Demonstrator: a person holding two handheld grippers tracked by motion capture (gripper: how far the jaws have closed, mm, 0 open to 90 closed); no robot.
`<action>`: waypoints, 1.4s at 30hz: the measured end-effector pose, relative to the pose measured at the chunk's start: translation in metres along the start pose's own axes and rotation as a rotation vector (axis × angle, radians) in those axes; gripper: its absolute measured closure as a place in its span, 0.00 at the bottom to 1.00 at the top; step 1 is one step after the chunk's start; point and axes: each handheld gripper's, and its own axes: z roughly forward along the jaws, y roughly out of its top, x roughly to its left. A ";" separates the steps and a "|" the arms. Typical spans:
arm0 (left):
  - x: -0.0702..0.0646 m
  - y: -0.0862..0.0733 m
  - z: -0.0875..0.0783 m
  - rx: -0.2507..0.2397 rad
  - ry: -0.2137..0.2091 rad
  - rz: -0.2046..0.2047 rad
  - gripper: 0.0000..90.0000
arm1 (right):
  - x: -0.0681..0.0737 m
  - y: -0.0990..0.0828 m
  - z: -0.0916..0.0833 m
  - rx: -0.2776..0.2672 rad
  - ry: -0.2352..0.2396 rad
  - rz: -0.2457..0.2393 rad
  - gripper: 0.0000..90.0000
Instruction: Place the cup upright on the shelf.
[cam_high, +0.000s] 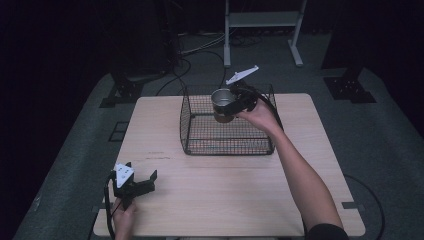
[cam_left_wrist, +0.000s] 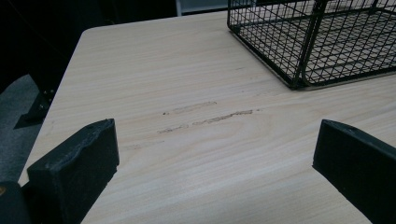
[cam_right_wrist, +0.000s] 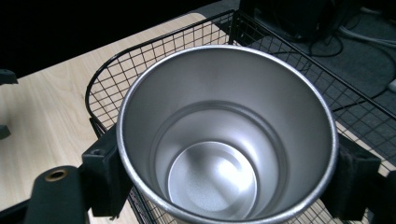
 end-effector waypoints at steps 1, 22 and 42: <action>0.000 0.000 0.000 0.000 0.000 0.000 0.00 | -0.001 0.002 0.001 0.001 -0.002 -0.003 0.20; -0.001 0.000 0.000 0.000 -0.004 0.008 0.00 | -0.026 -0.008 0.050 0.041 0.004 0.065 0.20; -0.001 0.000 0.000 -0.001 -0.005 0.013 0.00 | -0.039 -0.030 0.080 0.081 0.009 0.112 0.20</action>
